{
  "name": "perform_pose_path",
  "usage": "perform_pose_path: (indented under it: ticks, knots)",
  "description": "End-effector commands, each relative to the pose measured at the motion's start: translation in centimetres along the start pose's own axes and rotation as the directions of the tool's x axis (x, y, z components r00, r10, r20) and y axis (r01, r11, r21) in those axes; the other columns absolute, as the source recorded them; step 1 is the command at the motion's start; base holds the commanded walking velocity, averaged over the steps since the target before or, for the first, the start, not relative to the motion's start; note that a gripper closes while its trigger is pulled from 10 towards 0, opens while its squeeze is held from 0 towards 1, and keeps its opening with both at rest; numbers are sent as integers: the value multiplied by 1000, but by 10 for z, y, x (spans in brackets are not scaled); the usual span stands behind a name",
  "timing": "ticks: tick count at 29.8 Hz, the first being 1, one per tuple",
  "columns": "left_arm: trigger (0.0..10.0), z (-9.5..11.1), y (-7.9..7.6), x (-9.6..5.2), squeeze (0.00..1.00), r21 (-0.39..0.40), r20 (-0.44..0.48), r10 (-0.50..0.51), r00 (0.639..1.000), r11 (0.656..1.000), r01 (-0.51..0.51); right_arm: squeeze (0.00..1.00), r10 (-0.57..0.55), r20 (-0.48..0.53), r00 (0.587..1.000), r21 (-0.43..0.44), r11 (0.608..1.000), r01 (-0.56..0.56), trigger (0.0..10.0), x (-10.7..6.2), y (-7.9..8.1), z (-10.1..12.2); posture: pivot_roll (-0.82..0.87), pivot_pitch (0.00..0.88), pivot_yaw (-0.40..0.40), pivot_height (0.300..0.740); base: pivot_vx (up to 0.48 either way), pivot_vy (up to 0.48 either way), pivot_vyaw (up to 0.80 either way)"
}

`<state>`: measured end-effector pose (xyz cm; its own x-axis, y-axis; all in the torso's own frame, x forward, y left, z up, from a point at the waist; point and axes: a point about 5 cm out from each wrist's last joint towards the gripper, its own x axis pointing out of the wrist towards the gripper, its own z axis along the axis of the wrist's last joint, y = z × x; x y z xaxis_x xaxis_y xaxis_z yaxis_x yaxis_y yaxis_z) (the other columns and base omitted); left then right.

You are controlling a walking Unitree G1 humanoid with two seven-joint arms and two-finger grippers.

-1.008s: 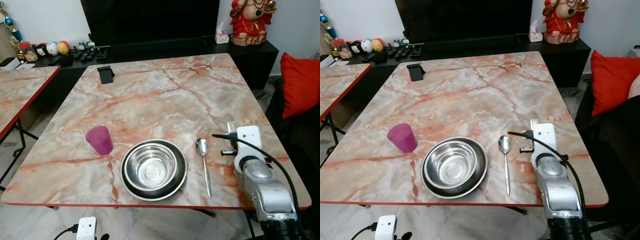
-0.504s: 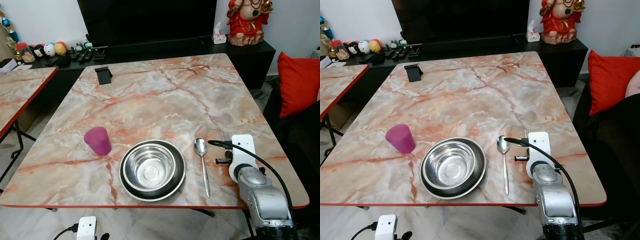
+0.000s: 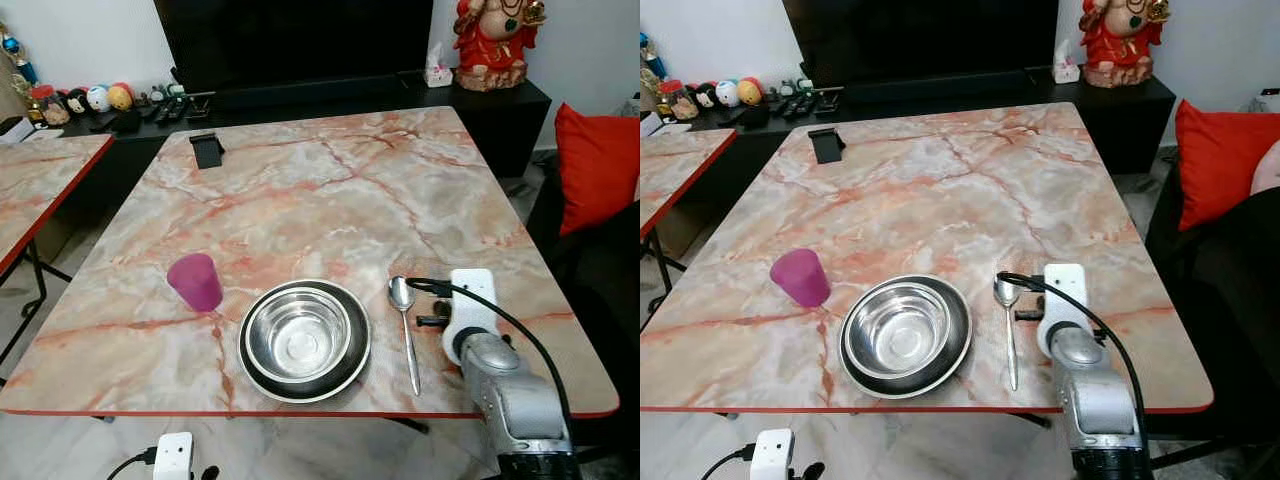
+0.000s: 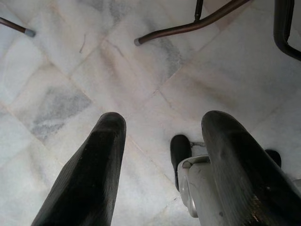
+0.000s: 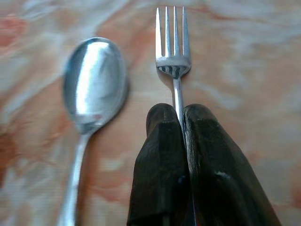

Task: Setting the table

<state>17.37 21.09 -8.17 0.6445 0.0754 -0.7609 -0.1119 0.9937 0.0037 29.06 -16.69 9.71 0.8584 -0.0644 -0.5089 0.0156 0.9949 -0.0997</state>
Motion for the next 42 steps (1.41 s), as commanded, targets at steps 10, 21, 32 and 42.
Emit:
perform_pose_path:
  ticks: [10, 21, 32, 42]
  knots:
    - [10000, -2, 4, -1, 0, -9, -20, 13, 1000, 1000, -13, 0, -34, -21, 999, -19, 999, 34, 10000, -1, -3, -6, -119, 0, 110, 740, 0, 0, 0]
    - [10000, -2, 5, -1, 0, -7, -20, 14, 1000, 1000, -14, 0, -38, -47, 998, -1, 999, 38, 10000, 0, 1, -11, -115, 0, 111, 740, 0, 0, 0]
    - [10000, -2, 5, -1, 0, -8, -21, 13, 1000, 1000, -13, 0, -34, -56, 998, 13, 999, 34, 10000, 0, 1, -12, -114, 0, 109, 740, 0, 0, 0]
    - [10000, -2, 5, -1, 0, -6, -19, 14, 1000, 1000, -14, 549, -30, -41, 999, 7, 1000, 30, 10000, 1, 2, -9, -112, 0, 111, 740, 0, 0, 0]
